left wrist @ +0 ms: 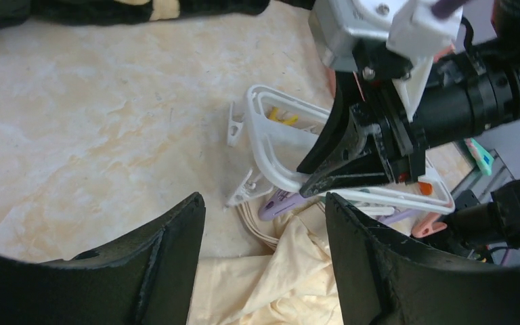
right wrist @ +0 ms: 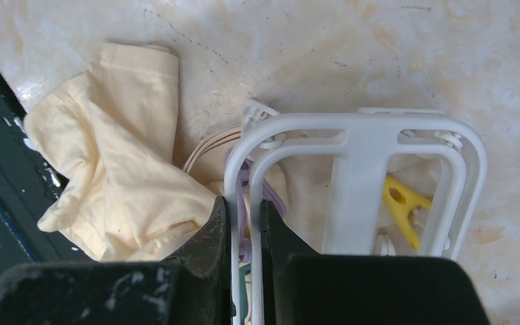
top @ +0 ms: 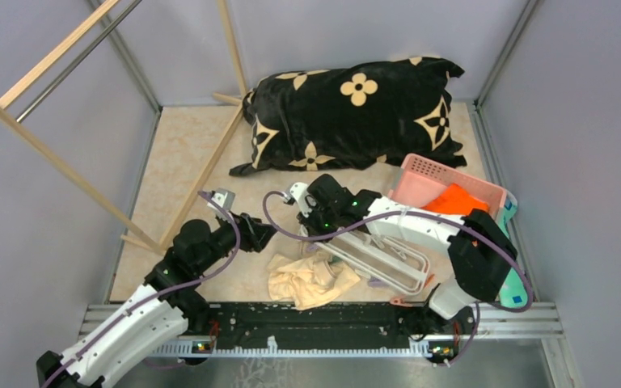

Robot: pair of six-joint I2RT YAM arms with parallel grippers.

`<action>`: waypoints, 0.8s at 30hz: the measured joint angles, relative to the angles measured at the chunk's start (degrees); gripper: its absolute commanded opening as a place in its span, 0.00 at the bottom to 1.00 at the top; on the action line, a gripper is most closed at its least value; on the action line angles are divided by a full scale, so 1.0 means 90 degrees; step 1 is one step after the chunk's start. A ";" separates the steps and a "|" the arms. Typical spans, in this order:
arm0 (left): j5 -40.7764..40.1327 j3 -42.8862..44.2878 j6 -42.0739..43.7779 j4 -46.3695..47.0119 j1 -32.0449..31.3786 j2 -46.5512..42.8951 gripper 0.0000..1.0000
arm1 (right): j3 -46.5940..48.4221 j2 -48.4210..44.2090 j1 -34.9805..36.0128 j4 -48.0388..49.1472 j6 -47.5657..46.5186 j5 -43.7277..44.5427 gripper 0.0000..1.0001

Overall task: Clip the underwear to the hanger
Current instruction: Pick up the hanger at the center of the board.

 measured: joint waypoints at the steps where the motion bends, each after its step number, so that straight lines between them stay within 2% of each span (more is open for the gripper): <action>1: 0.0078 -0.0015 0.0061 0.0080 0.0002 0.0000 0.69 | 0.0024 -0.0075 -0.0090 -0.0041 -0.0056 -0.0124 0.00; 6: 0.0784 -0.0075 0.0342 0.0619 0.0002 0.0248 0.66 | 0.0070 -0.0454 -0.0454 -0.0223 -0.0335 -0.0748 0.00; 14: 0.2395 -0.0138 0.0561 0.1574 0.0002 0.1489 0.67 | 0.0187 -0.0872 -0.1081 -0.0430 -0.0646 -0.1775 0.00; 20: 0.2832 -0.0325 0.0566 0.2339 -0.0126 0.2195 0.69 | 0.0359 -0.0896 -0.1273 -0.0595 -0.0843 -0.2280 0.00; 24: 0.2975 -0.0738 0.0653 0.3247 -0.0335 0.2545 0.76 | 0.0449 -0.0896 -0.1379 -0.0714 -0.0928 -0.2557 0.00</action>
